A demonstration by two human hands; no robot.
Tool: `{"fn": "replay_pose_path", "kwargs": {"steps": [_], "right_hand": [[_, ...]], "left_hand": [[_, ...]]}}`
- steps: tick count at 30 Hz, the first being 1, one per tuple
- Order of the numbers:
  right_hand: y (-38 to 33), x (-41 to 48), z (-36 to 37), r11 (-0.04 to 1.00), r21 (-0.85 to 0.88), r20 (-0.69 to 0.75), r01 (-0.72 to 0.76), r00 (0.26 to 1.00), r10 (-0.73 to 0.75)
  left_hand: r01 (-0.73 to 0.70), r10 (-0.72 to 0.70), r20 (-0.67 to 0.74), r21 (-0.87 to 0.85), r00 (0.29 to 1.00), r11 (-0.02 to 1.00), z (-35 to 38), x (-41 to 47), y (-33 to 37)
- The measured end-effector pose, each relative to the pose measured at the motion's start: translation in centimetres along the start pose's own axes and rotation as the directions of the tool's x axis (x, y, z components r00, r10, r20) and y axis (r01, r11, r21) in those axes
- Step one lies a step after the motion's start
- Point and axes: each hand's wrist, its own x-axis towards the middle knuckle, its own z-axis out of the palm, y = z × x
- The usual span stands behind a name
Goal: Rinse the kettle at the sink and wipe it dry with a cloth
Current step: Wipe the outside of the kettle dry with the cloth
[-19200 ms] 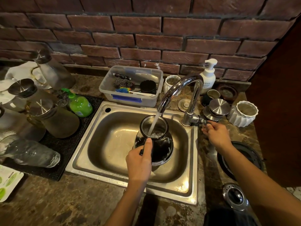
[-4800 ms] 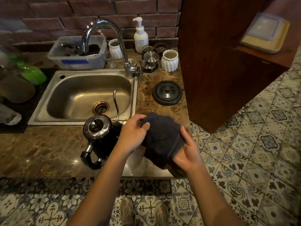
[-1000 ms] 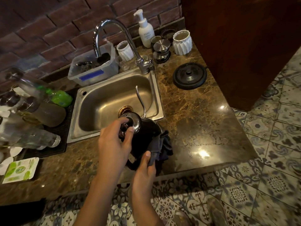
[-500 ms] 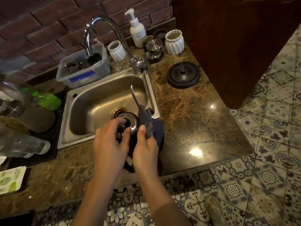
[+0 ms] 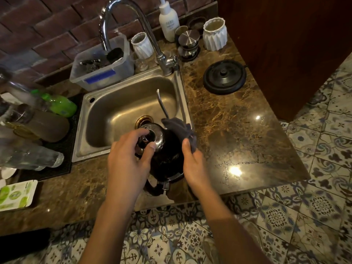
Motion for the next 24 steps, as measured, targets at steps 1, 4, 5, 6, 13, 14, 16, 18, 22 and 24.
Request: {"fn": "replay_pose_path", "kwargs": {"steps": [1,4,5,6,13,14,16,18,22,24], "right_hand": [[0.9,-1.1,0.6,1.000,0.023,-0.020,0.010,1.000,-0.009],[1.9,-4.9,2.4,0.989,0.046,-0.027,0.140,0.990,-0.139],[2.0,-5.9,3.1,0.983,0.064,-0.017,0.171,0.985,-0.170],[1.7,-7.0,3.8,0.979,0.077,0.000,0.187,0.982,-0.187],[0.7,-12.0,7.2,0.936,0.342,0.079,-0.079,0.995,0.055],[0.3,-11.8,6.4,0.890,0.426,0.069,-0.165,0.986,0.149],[-0.3,-11.2,4.0,0.771,0.597,0.051,-0.220,0.970,0.237],[-0.7,-10.4,1.8,0.647,0.736,0.041,-0.198,0.968,0.249],[-2.5,-8.5,-2.1,0.644,0.750,0.016,-0.150,0.978,0.209],[-3.0,-6.6,-3.5,0.689,0.718,-0.022,-0.098,0.986,0.163]], "left_hand": [[-0.008,0.008,0.006,0.003,1.000,1.000,0.0,0.1,0.0],[-0.024,0.024,0.013,0.011,1.000,1.000,-0.2,0.2,-0.2],[-0.027,0.027,0.013,0.017,1.000,0.999,-0.2,0.2,-0.3],[-0.027,0.026,0.015,0.021,1.000,0.999,-0.2,0.2,-0.3],[-0.045,0.043,0.025,0.060,0.999,0.997,-0.4,0.4,-0.5],[-0.046,0.045,0.029,0.055,0.999,0.997,-0.5,0.5,-0.6],[-0.043,0.042,0.041,0.032,0.998,0.999,-0.5,0.7,-0.9],[-0.031,0.030,0.050,0.018,0.998,0.999,-0.5,0.9,-0.9],[-0.025,0.025,0.054,0.005,0.998,1.000,-0.5,0.8,-1.1],[-0.018,0.018,0.063,-0.002,0.998,1.000,-0.6,0.8,-1.2]]}}
